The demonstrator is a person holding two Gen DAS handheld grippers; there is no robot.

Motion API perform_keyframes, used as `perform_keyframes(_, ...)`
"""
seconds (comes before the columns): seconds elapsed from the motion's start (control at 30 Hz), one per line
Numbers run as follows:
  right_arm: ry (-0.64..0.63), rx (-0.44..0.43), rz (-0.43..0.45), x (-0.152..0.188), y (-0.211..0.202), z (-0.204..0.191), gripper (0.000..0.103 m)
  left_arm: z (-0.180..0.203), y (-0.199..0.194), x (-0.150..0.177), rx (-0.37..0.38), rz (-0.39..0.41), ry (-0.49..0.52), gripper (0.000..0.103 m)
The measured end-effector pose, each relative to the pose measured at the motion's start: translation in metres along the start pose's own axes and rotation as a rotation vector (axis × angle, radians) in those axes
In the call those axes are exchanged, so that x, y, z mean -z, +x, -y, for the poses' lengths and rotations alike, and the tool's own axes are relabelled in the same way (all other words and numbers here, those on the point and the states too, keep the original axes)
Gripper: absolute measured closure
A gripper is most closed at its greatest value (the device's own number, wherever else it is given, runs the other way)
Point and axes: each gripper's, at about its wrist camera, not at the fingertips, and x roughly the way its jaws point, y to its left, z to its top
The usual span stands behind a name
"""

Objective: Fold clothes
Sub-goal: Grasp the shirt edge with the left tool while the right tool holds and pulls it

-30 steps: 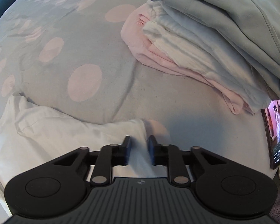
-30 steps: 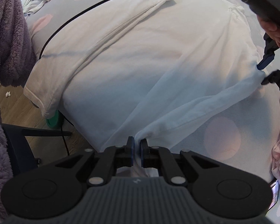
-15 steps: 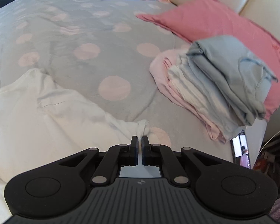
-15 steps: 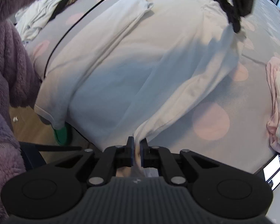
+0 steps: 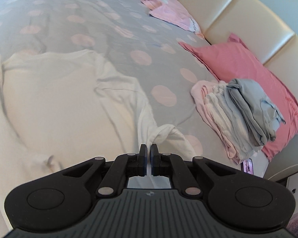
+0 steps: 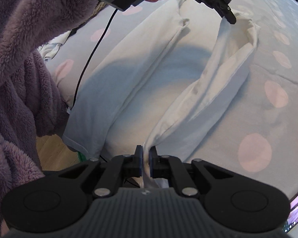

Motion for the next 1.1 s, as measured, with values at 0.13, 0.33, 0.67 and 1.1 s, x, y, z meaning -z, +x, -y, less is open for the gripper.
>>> perform_keyframes(0.13, -0.006, -0.012, -0.025, -0.008, 0.015, -0.008, 0.095, -0.034, 0.003, 0.013, 0.004, 0.004, -0.05, 0.101)
perform_keyframes(0.33, -0.047, -0.013, -0.058, -0.02, 0.035, -0.021, 0.095, -0.062, -0.007, 0.021, -0.036, 0.02, -0.121, 0.099)
perform_keyframes(0.67, -0.09, 0.014, -0.087, -0.025, 0.049, -0.025, 0.095, -0.036, -0.018, 0.027, 0.091, 0.037, -0.103, 0.062)
perform_keyframes(1.1, -0.261, 0.141, -0.096, -0.024, 0.037, -0.061, 0.095, -0.033, 0.0, 0.027, 0.075, 0.043, -0.102, 0.102)
